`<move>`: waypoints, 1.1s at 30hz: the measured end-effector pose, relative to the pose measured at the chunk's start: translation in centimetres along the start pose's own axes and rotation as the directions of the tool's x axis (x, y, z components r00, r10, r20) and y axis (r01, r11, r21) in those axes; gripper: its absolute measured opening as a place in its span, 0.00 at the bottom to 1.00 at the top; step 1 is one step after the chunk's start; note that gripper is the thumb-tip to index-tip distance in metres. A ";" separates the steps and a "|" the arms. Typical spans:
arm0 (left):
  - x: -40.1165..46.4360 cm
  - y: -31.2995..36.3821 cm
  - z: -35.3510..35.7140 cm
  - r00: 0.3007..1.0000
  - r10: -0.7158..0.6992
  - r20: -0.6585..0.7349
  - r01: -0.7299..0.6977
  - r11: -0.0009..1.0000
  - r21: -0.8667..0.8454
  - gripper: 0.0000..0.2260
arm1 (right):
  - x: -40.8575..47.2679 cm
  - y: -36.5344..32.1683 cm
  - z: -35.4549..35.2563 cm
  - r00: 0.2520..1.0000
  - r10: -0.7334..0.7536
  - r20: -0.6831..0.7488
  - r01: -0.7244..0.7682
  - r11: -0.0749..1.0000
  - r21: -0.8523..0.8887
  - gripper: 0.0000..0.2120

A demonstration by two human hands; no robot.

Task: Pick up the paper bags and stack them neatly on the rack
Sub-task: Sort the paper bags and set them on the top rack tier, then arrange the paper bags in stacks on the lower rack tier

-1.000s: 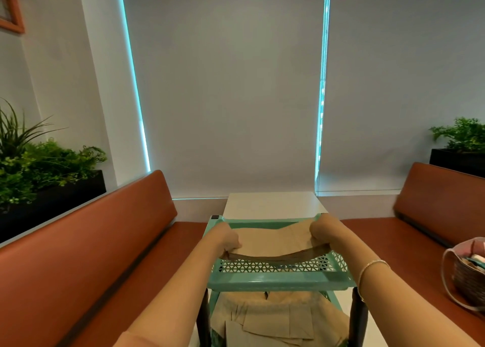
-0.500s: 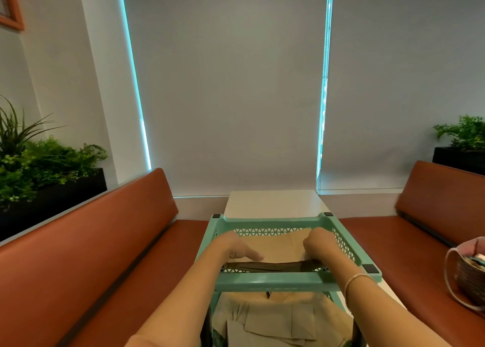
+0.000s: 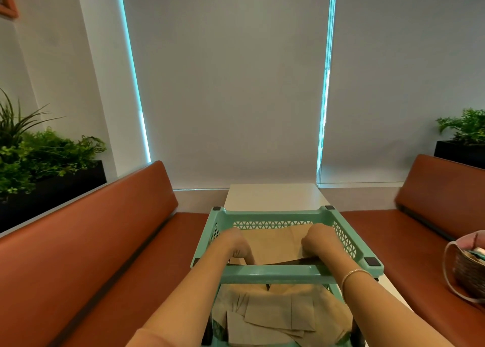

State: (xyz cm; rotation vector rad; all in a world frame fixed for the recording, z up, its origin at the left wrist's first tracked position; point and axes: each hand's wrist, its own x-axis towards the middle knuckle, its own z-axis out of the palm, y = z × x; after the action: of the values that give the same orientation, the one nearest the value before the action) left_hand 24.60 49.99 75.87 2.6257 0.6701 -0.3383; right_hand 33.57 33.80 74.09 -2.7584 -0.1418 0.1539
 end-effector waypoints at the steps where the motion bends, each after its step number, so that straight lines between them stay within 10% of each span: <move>1: 0.0 0.0 0.1 1.000 0.000 -0.003 0.000 1.000 0.018 0.25 | 0.0 0.0 0.1 1.000 0.013 -0.004 -0.013 1.000 0.005 0.09; 21: -2.6 0.9 0.5 0.980 0.063 -0.187 -0.073 0.996 -0.047 0.29 | -1.6 0.5 -1.1 0.969 -0.184 -0.166 0.181 0.983 -0.032 0.18; 33: -8.7 2.7 4.1 0.888 0.257 -0.382 -0.402 0.836 -0.373 0.08 | -10.0 1.0 -2.9 0.861 -0.425 -0.281 0.492 0.837 0.241 0.08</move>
State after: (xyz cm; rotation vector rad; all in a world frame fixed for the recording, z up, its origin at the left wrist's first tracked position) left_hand 17.98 42.48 76.00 2.2987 0.3127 0.3217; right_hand 24.08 30.62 77.27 -2.3292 -0.6611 -0.2379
